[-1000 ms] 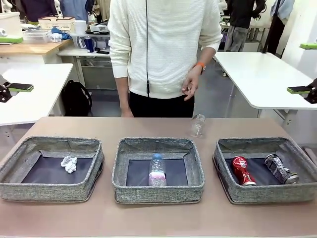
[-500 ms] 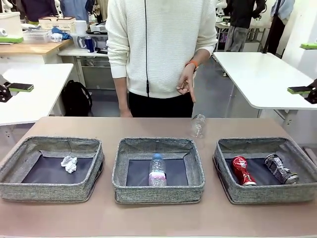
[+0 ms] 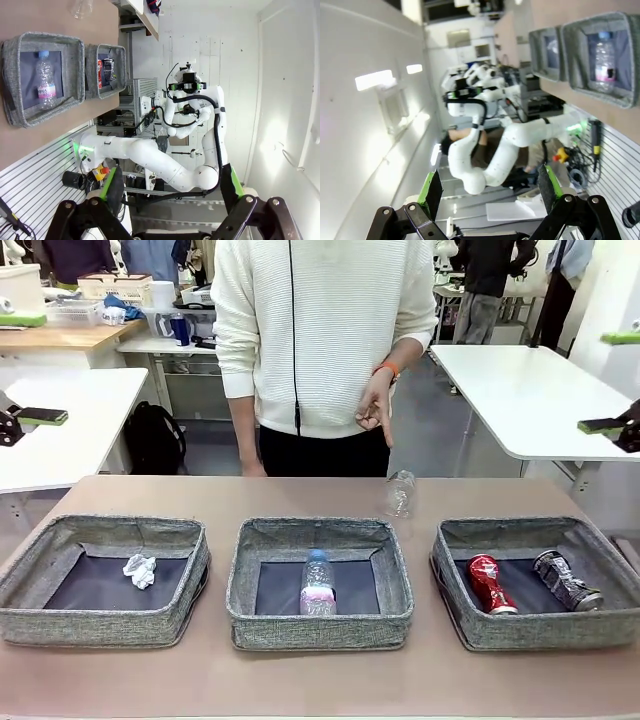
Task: Sort the waste into the appropriate baskets.
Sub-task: Pick up the waste item pointed out by the person.
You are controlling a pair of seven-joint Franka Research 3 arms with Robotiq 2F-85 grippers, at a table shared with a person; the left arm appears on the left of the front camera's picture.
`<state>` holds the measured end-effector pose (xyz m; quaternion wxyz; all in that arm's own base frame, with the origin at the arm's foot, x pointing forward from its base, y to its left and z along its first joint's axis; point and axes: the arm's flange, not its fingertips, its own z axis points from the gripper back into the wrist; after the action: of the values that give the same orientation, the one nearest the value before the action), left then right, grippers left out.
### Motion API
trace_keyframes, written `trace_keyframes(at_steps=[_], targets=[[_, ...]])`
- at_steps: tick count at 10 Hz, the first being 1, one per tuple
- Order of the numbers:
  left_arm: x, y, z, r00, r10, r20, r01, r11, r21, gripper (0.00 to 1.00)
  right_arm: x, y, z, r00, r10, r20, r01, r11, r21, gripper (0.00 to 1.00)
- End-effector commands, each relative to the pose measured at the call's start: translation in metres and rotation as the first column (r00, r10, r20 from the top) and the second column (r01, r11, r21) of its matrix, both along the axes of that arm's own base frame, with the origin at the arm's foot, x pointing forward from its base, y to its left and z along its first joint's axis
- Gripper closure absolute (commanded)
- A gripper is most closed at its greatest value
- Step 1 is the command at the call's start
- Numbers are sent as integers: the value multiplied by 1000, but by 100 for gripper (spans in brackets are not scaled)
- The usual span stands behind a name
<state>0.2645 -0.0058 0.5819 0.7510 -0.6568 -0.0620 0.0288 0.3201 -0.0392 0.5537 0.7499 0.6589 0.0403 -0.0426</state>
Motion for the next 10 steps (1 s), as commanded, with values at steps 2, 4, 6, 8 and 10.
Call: trace_keyframes(at_steps=[2, 4, 6, 8, 10], targets=[[1, -2, 2, 1000, -9, 24, 9, 1000, -12, 0, 72, 74, 34, 970, -158, -185, -3, 753, -658, 0], [1, -2, 2, 1000, -9, 24, 9, 1000, -12, 0, 120, 120, 20, 921, -326, -213, -38, 467, -883, 0], [1, -2, 2, 1000, -9, 24, 9, 1000, -12, 0, 144, 146, -4, 890, -449, -80, 85, 335, -938, 0], [1, -2, 2, 1000, -9, 24, 9, 1000, -12, 0, 134, 139, -14, 943, -330, 48, 174, 363, -915, 0], [1, -2, 2, 1000, -9, 24, 9, 1000, -12, 0, 143, 150, -13, 934, -355, 31, 207, 469, -859, 0]])
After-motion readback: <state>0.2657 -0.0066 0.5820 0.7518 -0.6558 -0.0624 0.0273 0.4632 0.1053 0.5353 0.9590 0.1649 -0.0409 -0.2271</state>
